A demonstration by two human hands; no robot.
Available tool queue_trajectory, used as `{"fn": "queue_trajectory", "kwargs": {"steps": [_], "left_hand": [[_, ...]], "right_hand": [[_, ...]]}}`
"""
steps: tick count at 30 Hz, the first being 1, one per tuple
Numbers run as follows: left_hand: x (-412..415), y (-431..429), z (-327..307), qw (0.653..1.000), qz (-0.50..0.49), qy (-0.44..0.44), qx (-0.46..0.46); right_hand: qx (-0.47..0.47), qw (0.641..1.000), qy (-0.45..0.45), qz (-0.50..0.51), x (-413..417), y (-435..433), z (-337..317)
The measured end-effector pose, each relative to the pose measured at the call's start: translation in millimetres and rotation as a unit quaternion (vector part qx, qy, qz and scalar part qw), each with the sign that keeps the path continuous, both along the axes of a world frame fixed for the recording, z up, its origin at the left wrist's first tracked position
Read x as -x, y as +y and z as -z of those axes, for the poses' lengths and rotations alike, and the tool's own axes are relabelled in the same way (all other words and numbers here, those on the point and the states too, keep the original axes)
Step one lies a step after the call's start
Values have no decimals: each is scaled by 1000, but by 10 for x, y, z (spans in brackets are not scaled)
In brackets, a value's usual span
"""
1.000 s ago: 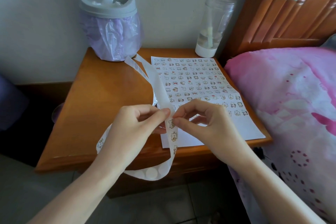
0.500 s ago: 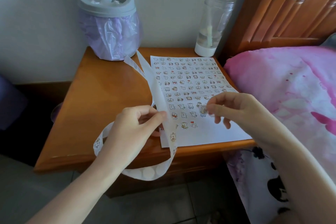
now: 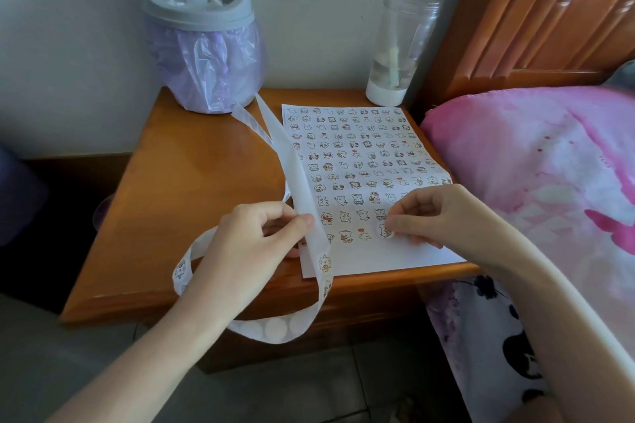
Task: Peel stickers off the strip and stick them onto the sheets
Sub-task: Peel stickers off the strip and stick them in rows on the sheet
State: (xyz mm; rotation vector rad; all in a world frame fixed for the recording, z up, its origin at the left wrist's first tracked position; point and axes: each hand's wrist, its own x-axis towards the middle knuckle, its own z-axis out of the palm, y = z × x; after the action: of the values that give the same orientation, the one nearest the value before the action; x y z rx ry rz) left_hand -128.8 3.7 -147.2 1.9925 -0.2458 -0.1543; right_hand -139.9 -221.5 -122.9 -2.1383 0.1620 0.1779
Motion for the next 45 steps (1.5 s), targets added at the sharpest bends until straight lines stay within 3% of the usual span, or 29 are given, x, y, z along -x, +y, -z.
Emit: {"fn": "queue_trajectory", "kwargs": {"steps": [45], "left_hand": [[-36, 15, 53, 999, 19, -22, -38]], "right_hand": [[84, 994, -67, 4, -41, 28, 225]]}}
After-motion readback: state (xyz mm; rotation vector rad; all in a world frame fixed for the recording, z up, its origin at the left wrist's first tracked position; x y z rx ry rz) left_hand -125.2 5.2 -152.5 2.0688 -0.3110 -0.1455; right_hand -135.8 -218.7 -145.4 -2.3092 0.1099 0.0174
